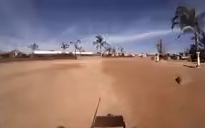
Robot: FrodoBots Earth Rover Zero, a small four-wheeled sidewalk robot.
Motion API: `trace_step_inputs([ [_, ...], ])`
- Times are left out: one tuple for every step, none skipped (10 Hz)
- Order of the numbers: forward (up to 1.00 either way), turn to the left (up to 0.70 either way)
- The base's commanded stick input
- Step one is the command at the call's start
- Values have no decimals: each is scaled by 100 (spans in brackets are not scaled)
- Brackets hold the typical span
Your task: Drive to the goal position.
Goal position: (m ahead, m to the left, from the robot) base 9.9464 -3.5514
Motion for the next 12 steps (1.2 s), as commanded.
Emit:
trace_step_inputs([
  [70, 0],
  [70, 0],
  [70, 0],
  [70, 0],
  [70, 0],
  [70, 0],
  [70, 0],
  [70, 0],
  [70, 0],
  [70, 0],
  [70, 0],
  [70, 0],
])
